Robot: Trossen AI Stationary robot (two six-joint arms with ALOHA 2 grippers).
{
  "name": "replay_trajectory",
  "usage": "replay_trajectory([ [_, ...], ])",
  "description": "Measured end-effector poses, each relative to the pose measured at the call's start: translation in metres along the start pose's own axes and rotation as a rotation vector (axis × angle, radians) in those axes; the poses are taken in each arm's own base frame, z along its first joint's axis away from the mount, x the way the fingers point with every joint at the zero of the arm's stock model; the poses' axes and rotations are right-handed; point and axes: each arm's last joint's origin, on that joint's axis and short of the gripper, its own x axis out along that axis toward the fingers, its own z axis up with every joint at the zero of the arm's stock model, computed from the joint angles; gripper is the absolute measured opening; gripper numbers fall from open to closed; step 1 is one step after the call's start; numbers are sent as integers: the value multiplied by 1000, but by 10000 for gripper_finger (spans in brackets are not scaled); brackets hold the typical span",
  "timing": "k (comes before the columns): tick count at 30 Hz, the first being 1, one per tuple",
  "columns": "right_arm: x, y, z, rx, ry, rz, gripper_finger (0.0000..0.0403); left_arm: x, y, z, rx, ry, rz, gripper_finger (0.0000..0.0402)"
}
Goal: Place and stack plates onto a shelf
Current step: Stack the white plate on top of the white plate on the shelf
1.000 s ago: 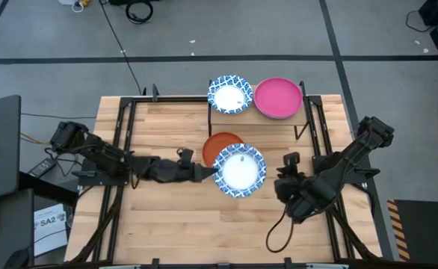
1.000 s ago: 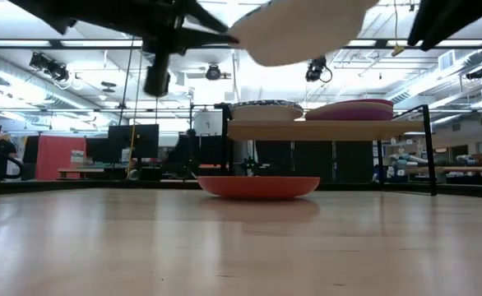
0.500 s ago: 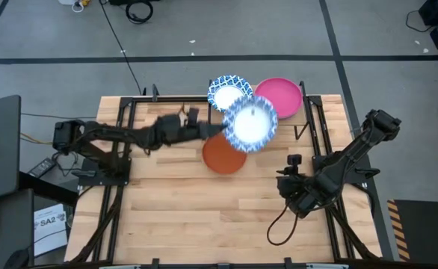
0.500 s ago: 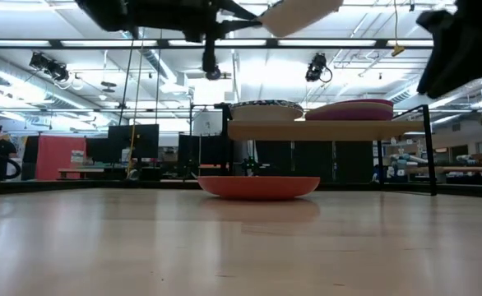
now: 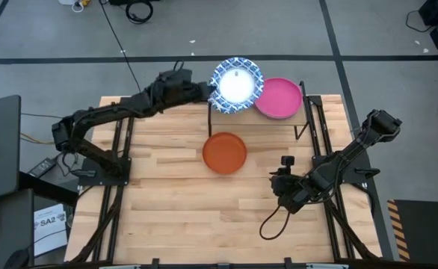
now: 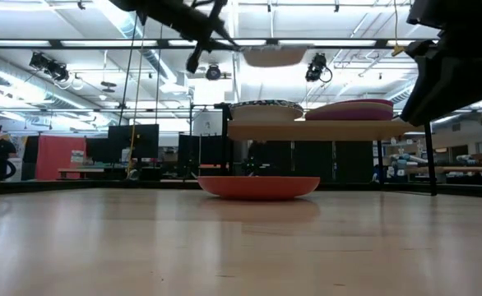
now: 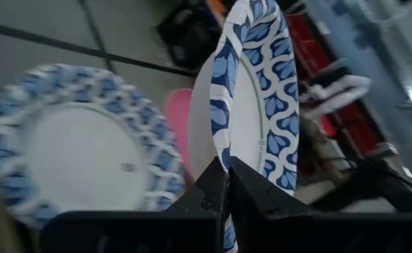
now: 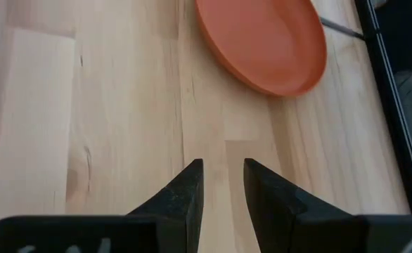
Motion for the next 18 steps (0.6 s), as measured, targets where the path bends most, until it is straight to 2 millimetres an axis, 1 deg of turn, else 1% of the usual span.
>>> replay_trajectory([
  [3, 3, -1, 3, -12, -10, 1, 109, 0, 15, 8, -14, 11, 89, 15],
  [8, 6, -3, 5, 4, -6, 14, 109, 2, 36, 14, -27, 38, 205, 15],
  [11, 7, -4, 6, 2, 13, 40, 109, 3, 38, 17, -30, 28, 205, 15],
  [18, 10, -6, 7, 12, 21, 49, 109, 2, 42, 15, -32, 47, 233, 15],
])
